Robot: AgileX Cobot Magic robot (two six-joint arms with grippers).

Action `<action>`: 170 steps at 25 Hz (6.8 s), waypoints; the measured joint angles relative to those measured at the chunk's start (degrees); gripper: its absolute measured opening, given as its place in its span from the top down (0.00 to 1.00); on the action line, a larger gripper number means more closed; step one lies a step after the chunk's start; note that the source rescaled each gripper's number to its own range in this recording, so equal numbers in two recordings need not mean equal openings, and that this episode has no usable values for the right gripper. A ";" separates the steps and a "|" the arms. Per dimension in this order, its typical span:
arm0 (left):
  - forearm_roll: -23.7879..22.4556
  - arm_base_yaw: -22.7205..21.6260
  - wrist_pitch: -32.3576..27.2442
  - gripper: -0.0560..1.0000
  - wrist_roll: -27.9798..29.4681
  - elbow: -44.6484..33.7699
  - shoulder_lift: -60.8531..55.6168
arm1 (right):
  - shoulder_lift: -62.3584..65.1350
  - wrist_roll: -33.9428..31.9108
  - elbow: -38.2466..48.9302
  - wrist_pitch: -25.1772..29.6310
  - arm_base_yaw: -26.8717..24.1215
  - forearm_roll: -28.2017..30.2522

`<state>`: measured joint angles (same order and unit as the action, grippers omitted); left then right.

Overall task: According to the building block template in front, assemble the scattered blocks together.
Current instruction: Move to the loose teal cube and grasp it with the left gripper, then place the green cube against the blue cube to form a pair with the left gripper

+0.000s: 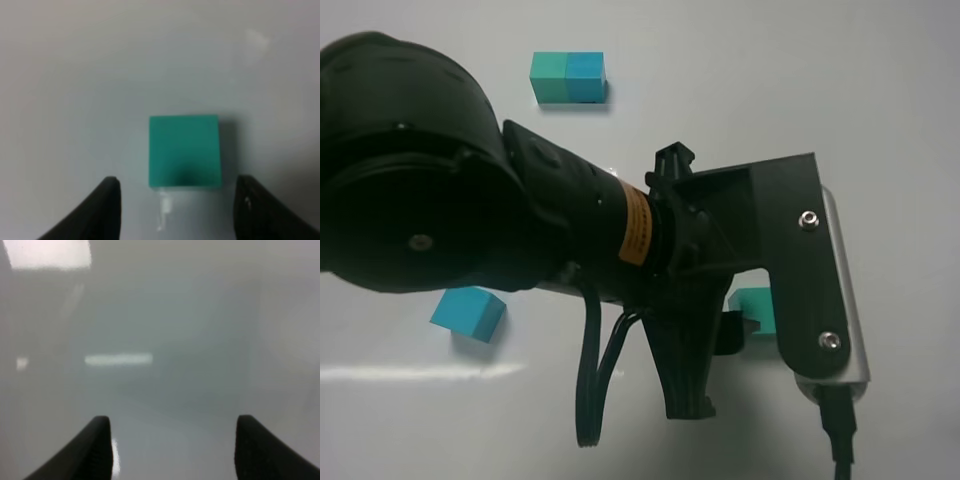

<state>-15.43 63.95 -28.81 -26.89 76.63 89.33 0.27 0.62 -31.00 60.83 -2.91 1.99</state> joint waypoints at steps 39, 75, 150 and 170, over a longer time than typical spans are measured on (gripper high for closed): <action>-0.69 0.04 1.96 0.81 -1.77 0.25 5.62 | 0.00 0.00 0.00 0.00 0.00 0.00; -2.32 -0.86 6.61 0.22 -3.41 0.62 6.88 | 0.00 0.00 0.00 0.00 0.00 0.00; -12.09 -2.74 -39.64 0.93 -2.91 17.49 -6.62 | 0.00 0.00 0.00 0.00 0.00 0.00; -15.07 -2.74 -41.36 0.93 -1.14 -10.61 -41.20 | 0.00 0.00 0.00 0.00 0.00 0.00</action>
<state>-30.50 61.21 -70.17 -28.04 66.02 48.13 0.27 0.62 -31.00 60.83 -2.91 1.99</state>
